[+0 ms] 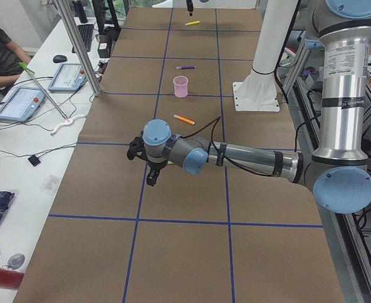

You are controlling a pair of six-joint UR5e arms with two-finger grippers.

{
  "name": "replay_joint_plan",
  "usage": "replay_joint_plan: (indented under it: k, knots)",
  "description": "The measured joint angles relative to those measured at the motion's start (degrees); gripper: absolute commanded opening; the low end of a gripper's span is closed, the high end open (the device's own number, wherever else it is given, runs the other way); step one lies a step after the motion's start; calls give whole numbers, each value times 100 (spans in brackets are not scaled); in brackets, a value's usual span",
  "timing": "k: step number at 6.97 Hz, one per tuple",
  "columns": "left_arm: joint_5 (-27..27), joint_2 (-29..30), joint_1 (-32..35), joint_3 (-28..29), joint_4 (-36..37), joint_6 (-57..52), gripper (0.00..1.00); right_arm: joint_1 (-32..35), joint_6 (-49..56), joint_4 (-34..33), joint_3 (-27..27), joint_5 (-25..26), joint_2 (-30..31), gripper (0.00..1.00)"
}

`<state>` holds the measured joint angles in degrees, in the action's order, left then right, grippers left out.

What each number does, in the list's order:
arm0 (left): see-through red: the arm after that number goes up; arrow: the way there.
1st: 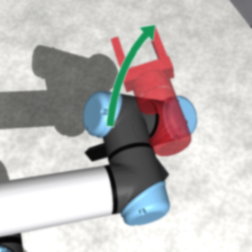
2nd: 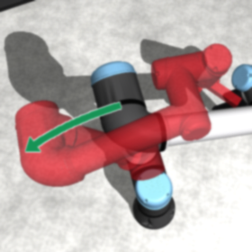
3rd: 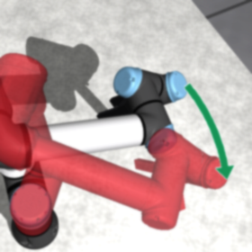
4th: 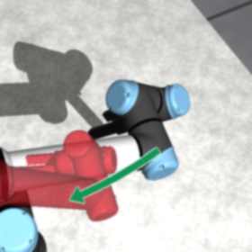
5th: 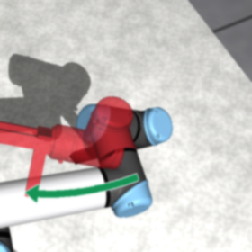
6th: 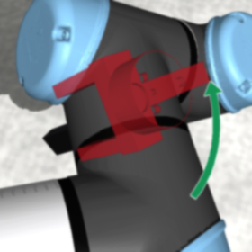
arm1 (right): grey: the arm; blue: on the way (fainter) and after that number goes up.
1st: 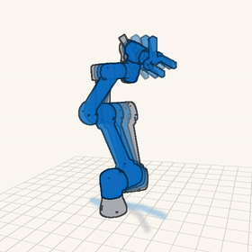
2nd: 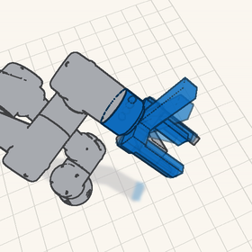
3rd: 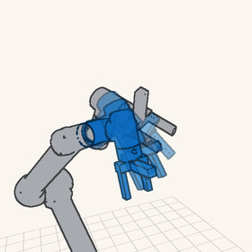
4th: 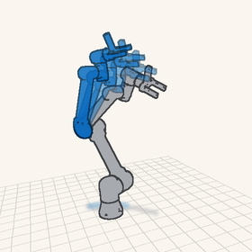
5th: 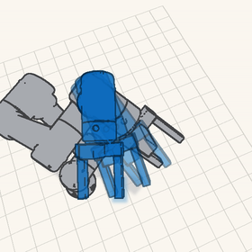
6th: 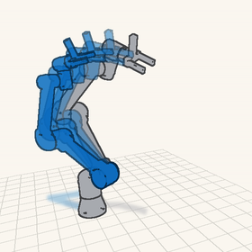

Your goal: Collect pens into pen holder

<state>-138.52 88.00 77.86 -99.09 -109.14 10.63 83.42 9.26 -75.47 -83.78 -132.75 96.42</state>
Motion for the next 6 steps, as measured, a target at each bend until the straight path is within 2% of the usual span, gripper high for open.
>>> replay_joint_plan:
  k: [6]
  knots:
    - [100, 74, -17, 78, -12, 9, 100, -315, 545, -5, 1110, 79, -346, 74]
